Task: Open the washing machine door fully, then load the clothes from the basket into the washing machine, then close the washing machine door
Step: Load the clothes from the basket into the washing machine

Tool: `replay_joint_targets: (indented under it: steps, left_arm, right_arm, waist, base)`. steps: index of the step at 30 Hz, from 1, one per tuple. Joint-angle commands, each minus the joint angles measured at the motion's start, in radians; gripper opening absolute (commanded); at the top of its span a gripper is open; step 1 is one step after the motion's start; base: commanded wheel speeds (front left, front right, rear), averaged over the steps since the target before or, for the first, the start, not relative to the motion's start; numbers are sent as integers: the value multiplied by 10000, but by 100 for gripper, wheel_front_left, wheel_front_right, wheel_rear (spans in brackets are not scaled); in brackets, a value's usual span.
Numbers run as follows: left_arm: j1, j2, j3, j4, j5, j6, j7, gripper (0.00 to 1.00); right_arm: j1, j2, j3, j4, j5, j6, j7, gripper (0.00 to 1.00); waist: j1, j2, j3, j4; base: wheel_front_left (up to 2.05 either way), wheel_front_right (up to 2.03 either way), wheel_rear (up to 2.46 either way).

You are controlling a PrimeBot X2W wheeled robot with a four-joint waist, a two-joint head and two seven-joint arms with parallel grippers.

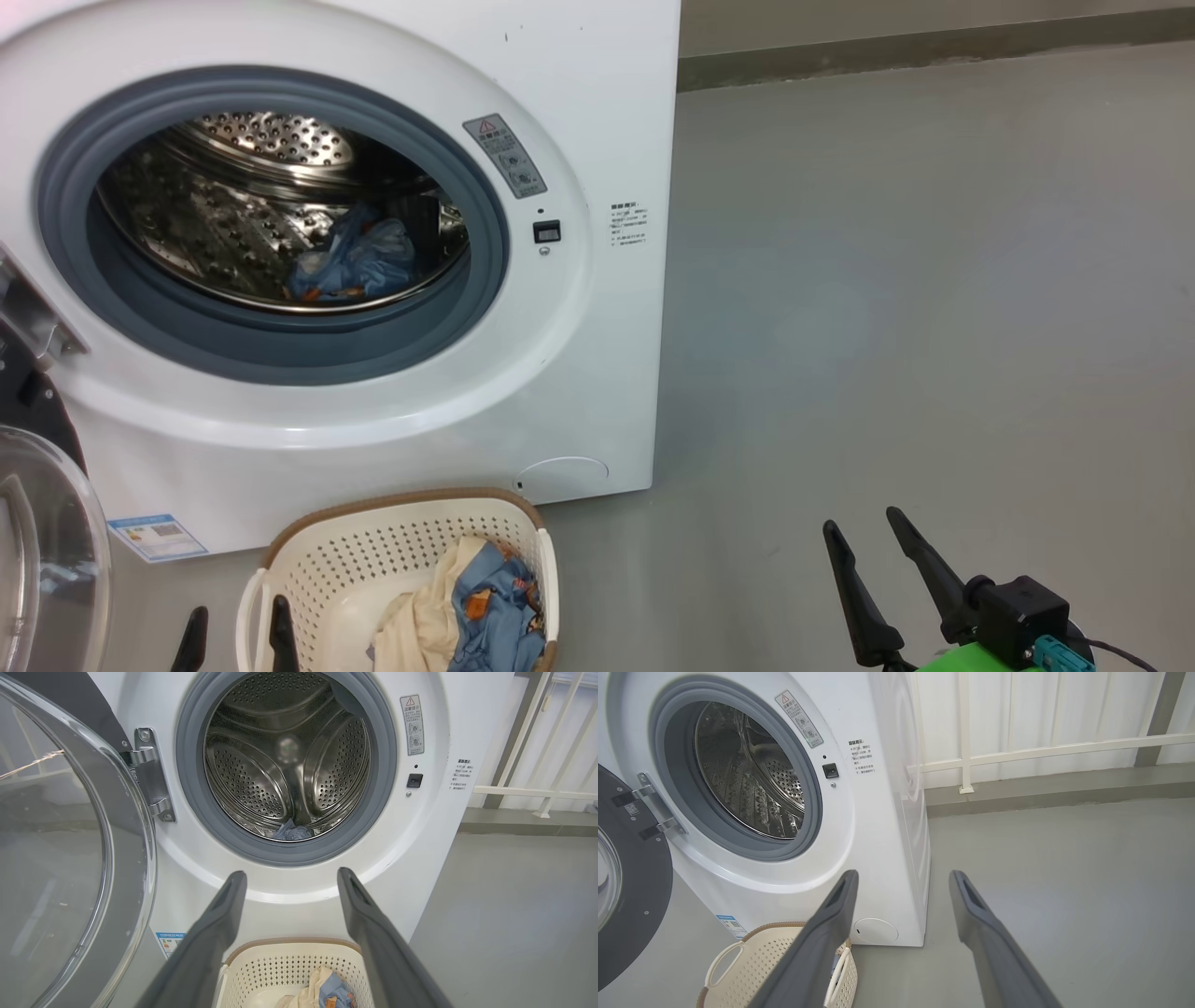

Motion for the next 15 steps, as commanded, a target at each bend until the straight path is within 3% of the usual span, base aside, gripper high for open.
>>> replay_joint_targets:
  steps: [1, 10, 15]
  left_arm:
    - [-175, 1, 273, -286, -51, 72, -82, 100]
    - [-188, 0, 317, -321, -218, -7, -82, 100]
    - [-348, 0, 217, 168, -614, -355, -82, 100]
  right_arm:
    - [-155, -10, 237, -276, -143, 29, -120, 100]
    - [-208, -10, 212, -288, -43, 29, -120, 100]
    - [-308, -10, 245, -250, 74, 29, -120, 100]
  waist:
    - [0, 0, 17, 5]
    - [0, 0, 360, -17]
    - [0, 0, 887, -131]
  base:
    - [0, 0, 0]
    - [0, 0, 0]
    - [0, 0, 0]
